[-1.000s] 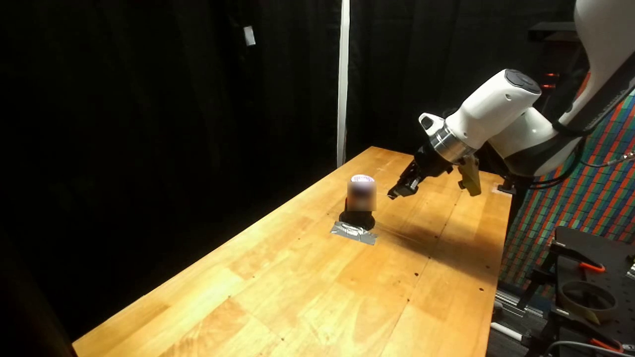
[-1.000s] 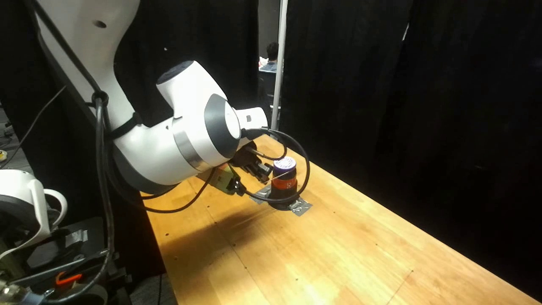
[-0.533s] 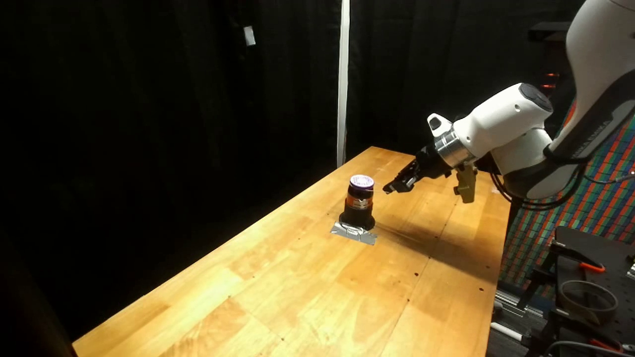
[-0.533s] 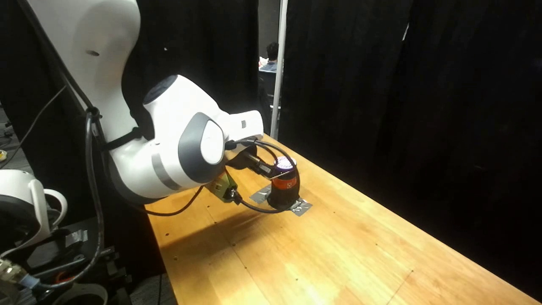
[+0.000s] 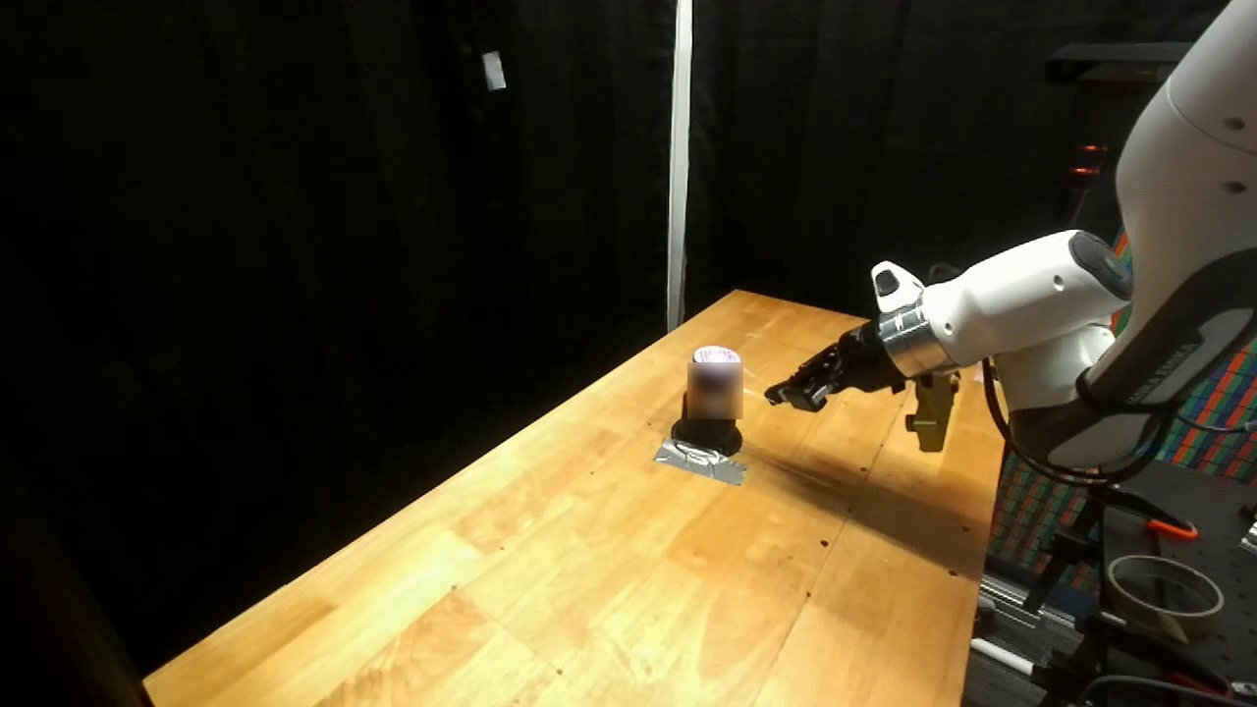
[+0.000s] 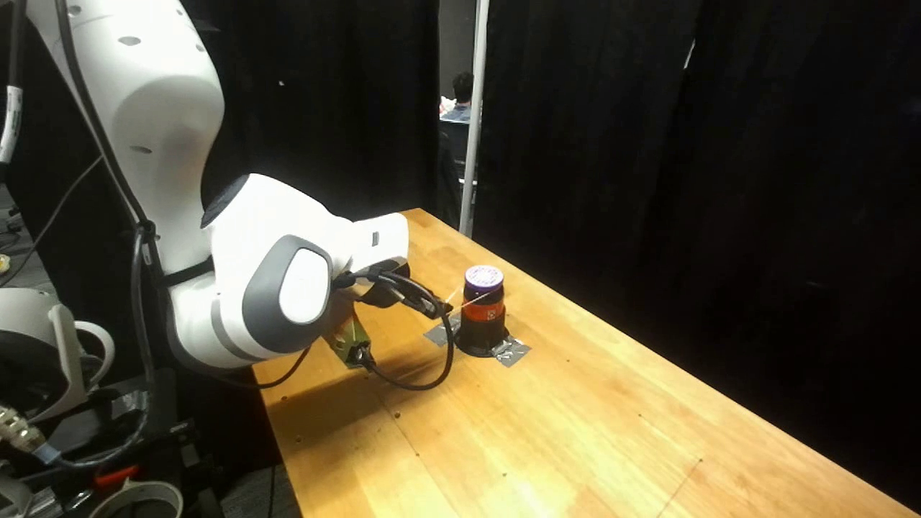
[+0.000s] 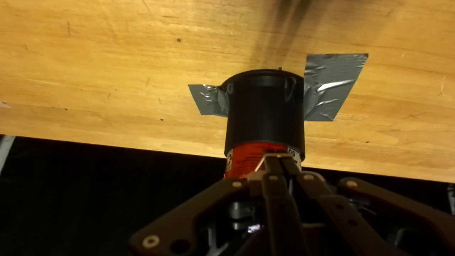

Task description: Remove the rubber band from the jar.

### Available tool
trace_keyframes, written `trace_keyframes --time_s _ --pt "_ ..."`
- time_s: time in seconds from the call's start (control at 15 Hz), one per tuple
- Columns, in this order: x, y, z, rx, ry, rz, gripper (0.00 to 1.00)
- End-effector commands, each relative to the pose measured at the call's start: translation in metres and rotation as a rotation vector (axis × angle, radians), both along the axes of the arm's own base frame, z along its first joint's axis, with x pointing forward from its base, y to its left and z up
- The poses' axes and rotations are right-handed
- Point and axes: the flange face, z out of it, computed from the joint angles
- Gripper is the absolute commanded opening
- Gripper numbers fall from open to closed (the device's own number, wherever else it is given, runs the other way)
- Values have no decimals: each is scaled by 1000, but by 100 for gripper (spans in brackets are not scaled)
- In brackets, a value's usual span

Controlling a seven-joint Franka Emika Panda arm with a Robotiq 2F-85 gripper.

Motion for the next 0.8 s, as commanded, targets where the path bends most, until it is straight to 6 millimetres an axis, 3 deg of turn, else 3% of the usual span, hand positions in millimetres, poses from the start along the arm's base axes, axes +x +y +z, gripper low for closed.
trace_keyframes --time_s 0.0,0.73 --pt "-16 5 -3 -34 -117 -25 8" --pt "-46 28 -4 -149 -364 -119 8"
